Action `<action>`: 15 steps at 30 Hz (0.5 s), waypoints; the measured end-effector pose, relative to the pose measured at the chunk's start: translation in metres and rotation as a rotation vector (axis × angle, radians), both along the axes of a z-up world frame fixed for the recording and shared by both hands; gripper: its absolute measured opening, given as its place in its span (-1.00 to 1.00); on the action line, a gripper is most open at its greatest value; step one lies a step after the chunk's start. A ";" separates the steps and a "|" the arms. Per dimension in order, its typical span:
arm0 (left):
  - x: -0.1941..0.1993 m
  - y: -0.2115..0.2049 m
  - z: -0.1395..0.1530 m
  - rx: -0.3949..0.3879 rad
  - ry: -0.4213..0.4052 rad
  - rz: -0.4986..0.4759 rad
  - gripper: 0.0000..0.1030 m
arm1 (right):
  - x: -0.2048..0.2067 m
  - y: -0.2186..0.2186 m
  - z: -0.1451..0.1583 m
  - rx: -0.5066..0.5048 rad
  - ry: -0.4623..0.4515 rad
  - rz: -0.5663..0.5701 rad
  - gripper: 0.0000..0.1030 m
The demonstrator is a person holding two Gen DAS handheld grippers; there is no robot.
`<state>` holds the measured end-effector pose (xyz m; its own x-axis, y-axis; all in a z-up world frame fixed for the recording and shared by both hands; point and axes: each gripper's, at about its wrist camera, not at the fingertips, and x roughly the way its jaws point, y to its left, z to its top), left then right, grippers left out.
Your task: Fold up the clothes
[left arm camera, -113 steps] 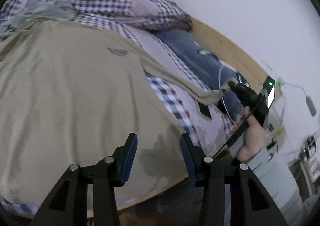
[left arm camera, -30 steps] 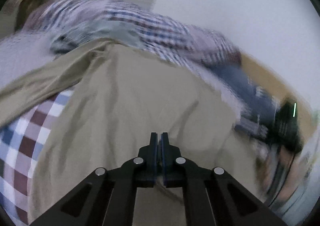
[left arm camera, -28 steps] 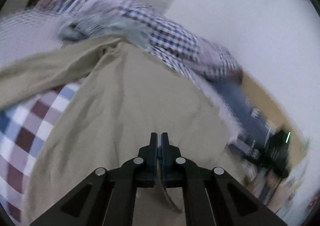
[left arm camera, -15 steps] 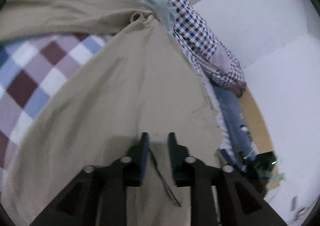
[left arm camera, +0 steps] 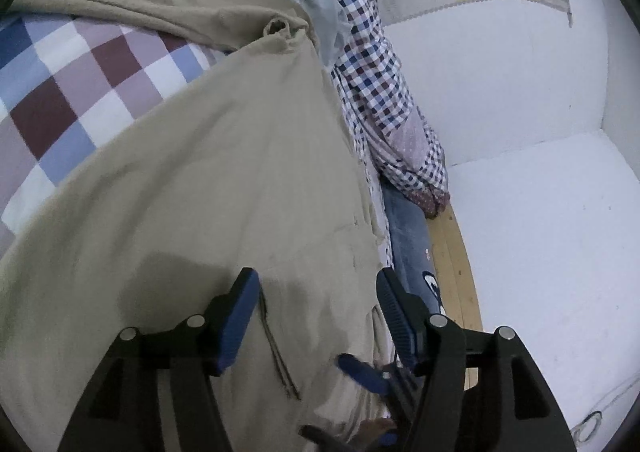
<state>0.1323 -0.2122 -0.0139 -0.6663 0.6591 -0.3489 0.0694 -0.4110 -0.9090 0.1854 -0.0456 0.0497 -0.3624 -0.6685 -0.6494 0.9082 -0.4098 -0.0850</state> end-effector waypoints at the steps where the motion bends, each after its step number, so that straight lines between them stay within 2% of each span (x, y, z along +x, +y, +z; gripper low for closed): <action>1: 0.000 0.000 0.000 -0.001 -0.001 -0.002 0.34 | 0.005 -0.006 -0.006 0.029 0.012 0.015 0.26; 7: -0.002 0.006 -0.001 0.025 0.004 -0.035 0.39 | -0.003 -0.013 -0.019 0.038 -0.024 -0.013 0.18; 9: -0.002 0.008 -0.001 0.039 0.001 -0.045 0.40 | -0.007 -0.014 -0.022 0.023 -0.053 -0.024 0.10; 15: 0.002 0.014 -0.005 0.075 -0.006 -0.063 0.41 | -0.021 -0.019 -0.025 0.023 -0.103 -0.068 -0.41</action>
